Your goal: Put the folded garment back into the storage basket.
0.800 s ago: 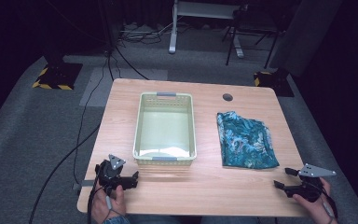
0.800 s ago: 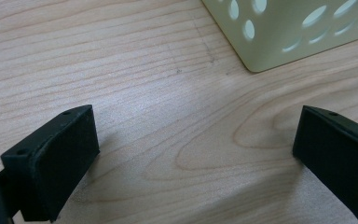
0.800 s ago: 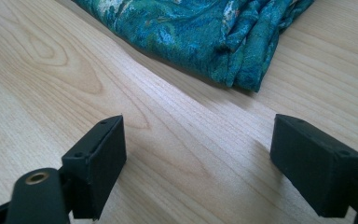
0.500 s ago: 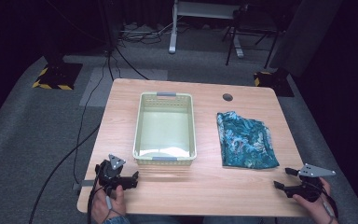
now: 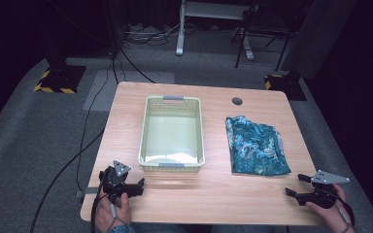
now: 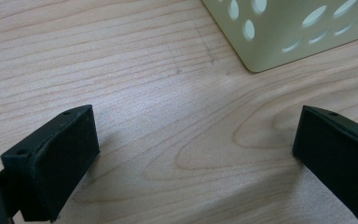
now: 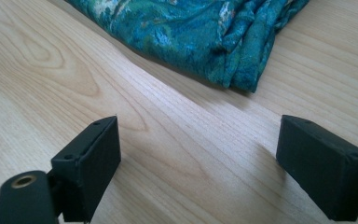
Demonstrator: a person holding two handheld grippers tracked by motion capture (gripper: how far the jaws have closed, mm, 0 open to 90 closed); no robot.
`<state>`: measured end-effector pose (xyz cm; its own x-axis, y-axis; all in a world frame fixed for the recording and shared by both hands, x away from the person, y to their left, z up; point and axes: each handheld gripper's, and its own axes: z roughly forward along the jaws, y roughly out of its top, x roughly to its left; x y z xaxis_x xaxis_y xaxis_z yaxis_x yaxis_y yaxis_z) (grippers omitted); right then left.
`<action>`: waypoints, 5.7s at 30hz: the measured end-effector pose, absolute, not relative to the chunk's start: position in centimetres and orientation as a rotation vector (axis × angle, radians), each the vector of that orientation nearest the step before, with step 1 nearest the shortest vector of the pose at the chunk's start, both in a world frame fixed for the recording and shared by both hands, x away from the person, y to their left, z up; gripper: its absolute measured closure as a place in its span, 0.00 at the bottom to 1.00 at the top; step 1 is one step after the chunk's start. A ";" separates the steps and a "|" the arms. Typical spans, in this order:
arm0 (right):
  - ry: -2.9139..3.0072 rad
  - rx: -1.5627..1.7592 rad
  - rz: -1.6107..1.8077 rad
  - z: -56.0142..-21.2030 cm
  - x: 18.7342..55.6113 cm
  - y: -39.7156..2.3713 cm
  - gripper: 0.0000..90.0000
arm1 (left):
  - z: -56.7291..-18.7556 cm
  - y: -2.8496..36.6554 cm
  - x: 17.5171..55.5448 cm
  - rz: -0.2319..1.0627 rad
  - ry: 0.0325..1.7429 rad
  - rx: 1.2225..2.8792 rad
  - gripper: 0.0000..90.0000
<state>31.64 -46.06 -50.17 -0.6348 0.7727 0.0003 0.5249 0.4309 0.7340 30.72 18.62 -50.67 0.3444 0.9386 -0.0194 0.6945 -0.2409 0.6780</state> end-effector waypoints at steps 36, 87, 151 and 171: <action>2.303 1.071 1.162 -44.5 31.1 -45.8 0.18 | -50.7 18.6 30.7 0.533 1.421 2.018 0.00; 2.212 1.010 1.211 -38.9 33.9 -43.6 0.14 | -50.7 18.6 30.7 0.532 1.421 2.017 0.00; 2.218 1.070 1.231 -40.9 43.2 -40.1 0.10 | -50.7 18.6 30.7 0.532 1.421 2.017 0.00; 2.290 1.098 1.150 -44.1 44.7 -38.4 0.10 | -50.7 18.6 30.7 0.532 1.420 2.019 0.00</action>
